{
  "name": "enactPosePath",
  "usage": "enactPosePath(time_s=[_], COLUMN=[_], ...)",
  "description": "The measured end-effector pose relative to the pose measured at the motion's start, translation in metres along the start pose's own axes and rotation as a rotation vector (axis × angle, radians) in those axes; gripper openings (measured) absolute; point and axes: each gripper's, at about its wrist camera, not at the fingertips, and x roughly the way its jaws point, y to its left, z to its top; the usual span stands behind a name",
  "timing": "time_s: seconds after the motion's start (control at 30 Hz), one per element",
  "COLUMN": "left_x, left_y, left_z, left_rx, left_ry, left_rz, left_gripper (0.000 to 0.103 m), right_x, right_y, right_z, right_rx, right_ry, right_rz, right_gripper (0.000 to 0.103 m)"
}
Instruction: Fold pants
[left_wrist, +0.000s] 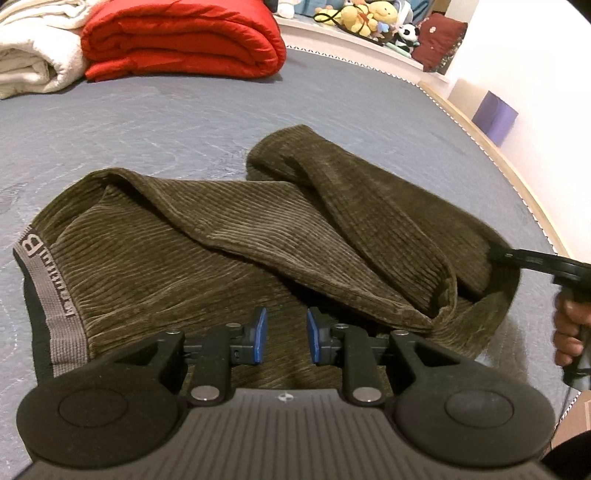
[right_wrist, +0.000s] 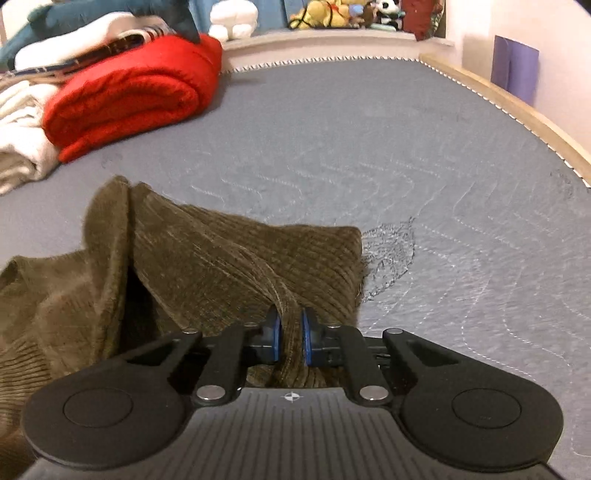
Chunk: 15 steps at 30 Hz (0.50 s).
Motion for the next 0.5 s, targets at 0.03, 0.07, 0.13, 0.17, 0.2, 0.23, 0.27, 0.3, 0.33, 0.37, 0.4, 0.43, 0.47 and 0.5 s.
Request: enactPosePath(time_s=[0.03, 0.07, 0.13, 0.17, 0.2, 0.23, 0.27, 0.3, 0.33, 0.37, 0.4, 0.43, 0.47, 0.5], left_x=[-0.002, -0.003, -0.007, -0.008, -0.009, -0.010, -0.010, -0.010, -0.010, -0.009, -0.008, -0.007, -0.007, -0.006], left_y=[0.002, 0.004, 0.009, 0.010, 0.012, 0.013, 0.014, 0.014, 0.014, 0.013, 0.012, 0.010, 0.009, 0.008], left_z=[0.000, 0.000, -0.001, 0.000, 0.000, 0.001, 0.001, 0.001, 0.001, 0.001, 0.001, 0.001, 0.000, 0.000], left_rx=[-0.003, -0.007, -0.015, -0.016, -0.017, -0.017, -0.016, -0.015, -0.012, -0.010, -0.008, -0.005, 0.000, 0.003], left_ry=[-0.004, -0.008, -0.018, -0.020, -0.023, -0.025, -0.027, -0.027, -0.026, -0.024, -0.022, -0.020, -0.020, -0.019], left_rz=[0.000, -0.001, -0.005, -0.006, -0.007, -0.008, -0.008, -0.006, -0.006, -0.007, -0.010, -0.012, -0.014, -0.016], left_gripper=[0.026, 0.026, 0.026, 0.026, 0.026, 0.026, 0.026, 0.026, 0.026, 0.026, 0.026, 0.026, 0.026, 0.026], right_x=[-0.008, -0.017, -0.036, -0.044, -0.055, -0.064, -0.071, -0.078, -0.083, -0.085, -0.087, -0.087, -0.085, -0.083], right_y=[-0.002, -0.006, -0.015, -0.021, -0.030, -0.040, -0.049, -0.060, -0.071, -0.080, -0.088, -0.092, -0.095, -0.094], right_z=[-0.001, -0.002, -0.004, -0.005, -0.007, -0.009, -0.012, -0.015, -0.021, -0.027, -0.034, -0.040, -0.046, -0.049], right_rx=[-0.006, -0.018, -0.019, -0.009, 0.002, 0.020, 0.037, 0.062, 0.095, 0.129, 0.158, 0.165, 0.154, 0.132], right_ry=[-0.014, -0.023, -0.035, -0.042, -0.045, -0.045, -0.039, -0.021, 0.000, 0.022, 0.049, 0.071, 0.096, 0.116], right_rz=[-0.005, -0.018, -0.038, -0.060, -0.083, -0.104, -0.119, -0.123, -0.122, -0.120, -0.115, -0.105, -0.096, -0.091], right_gripper=[0.010, 0.009, 0.008, 0.007, 0.007, 0.007, 0.007, 0.007, 0.007, 0.007, 0.007, 0.008, 0.008, 0.008])
